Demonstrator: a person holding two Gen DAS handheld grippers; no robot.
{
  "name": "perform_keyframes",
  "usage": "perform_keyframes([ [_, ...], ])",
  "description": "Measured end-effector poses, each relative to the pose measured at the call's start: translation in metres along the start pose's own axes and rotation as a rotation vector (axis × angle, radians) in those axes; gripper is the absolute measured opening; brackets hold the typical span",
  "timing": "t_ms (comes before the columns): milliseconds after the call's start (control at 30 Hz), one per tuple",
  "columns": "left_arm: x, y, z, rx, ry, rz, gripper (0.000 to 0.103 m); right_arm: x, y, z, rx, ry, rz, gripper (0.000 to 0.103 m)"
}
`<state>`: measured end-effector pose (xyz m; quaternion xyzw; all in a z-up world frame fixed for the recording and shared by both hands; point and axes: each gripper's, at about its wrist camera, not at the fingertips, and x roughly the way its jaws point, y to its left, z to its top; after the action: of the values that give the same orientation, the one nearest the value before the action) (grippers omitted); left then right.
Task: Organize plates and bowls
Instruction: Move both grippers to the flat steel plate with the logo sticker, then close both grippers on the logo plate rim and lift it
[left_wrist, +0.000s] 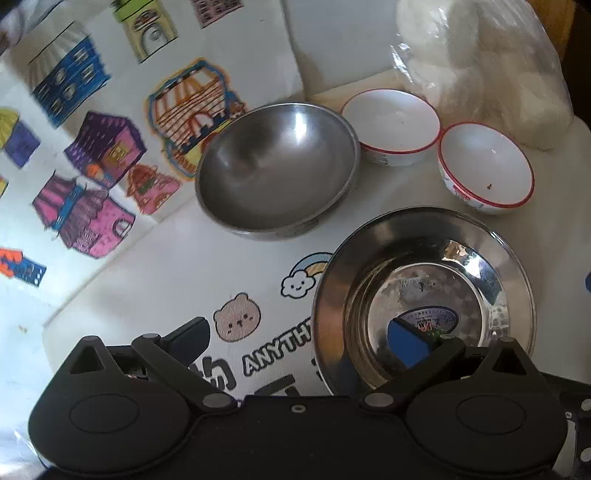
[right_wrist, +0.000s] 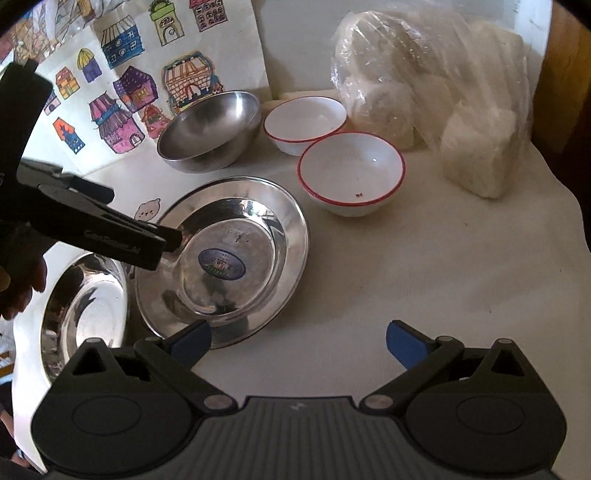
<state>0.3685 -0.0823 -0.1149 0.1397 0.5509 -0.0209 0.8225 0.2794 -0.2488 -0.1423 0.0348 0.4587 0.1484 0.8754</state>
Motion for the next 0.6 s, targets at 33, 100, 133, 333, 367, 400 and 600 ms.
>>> perform_keyframes([
  [33, 0.002, -0.002, 0.002, 0.009, 0.006, 0.001, 0.102, 0.002, 0.000, 0.001, -0.012, -0.001, -0.002, 0.103],
  [100, 0.005, -0.006, 0.004, 0.025, 0.019, 0.007, 0.102, 0.005, 0.000, 0.002, -0.032, -0.003, -0.002, 0.103],
  [133, 0.005, -0.008, 0.004, 0.033, 0.023, 0.012, 0.102, 0.006, 0.000, 0.003, -0.041, -0.007, -0.001, 0.103],
  [333, 0.005, -0.018, 0.006, 0.050, 0.039, 0.033, 0.100, 0.013, 0.004, 0.008, -0.092, -0.012, 0.000, 0.096],
  [367, 0.006, -0.019, 0.006, 0.051, 0.042, 0.034, 0.098, 0.014, 0.004, 0.008, -0.098, -0.013, -0.003, 0.092],
  [400, 0.006, -0.020, 0.005, 0.052, 0.047, 0.035, 0.097, 0.014, 0.005, 0.008, -0.104, -0.012, -0.004, 0.090],
  [600, 0.005, -0.022, 0.005, 0.044, 0.068, 0.023, 0.088, 0.017, 0.005, 0.009, -0.122, -0.012, -0.004, 0.081],
])
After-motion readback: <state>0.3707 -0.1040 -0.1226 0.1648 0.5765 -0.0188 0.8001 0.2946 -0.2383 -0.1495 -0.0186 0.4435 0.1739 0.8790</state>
